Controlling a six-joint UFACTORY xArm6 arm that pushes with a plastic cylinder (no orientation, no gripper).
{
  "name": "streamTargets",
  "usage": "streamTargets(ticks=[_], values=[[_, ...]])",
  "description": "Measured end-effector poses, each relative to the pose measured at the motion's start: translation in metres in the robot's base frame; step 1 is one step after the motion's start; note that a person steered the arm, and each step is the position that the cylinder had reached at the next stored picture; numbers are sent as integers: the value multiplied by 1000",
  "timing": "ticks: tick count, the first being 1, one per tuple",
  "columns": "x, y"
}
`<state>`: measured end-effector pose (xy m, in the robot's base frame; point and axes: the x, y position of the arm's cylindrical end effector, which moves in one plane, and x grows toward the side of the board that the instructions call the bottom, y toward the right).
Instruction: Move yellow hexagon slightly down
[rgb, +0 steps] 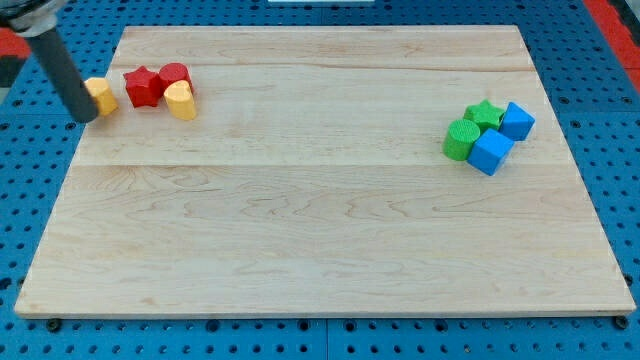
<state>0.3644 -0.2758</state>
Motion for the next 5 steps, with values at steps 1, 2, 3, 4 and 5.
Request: streamTargets(ticks=[1,2,3,4,5], values=[[-4,17],[19,16],[38,63],[32,158],[-2,238]])
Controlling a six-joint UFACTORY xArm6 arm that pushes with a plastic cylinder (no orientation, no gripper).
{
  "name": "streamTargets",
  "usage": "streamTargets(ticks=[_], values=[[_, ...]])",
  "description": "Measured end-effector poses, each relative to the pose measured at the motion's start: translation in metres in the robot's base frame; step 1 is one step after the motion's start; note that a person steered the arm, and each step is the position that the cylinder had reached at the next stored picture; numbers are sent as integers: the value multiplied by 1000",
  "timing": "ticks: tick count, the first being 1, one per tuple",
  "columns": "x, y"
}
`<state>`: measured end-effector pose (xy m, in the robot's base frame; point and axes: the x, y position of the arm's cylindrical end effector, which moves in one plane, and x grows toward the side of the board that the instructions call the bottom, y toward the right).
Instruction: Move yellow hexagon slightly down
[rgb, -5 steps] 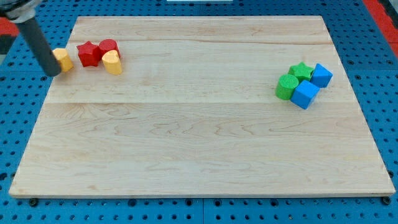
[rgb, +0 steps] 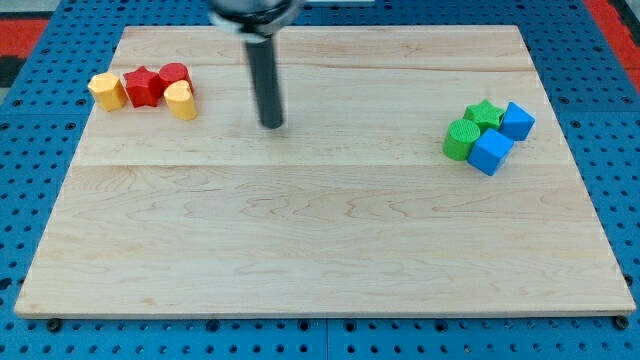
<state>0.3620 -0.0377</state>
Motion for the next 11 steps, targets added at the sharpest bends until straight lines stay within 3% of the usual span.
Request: streamTargets(ticks=[1,2,3,4,11], values=[[-49,-5],[-83,-82],[-93,-196],[-94,-265],[-28,-253]])
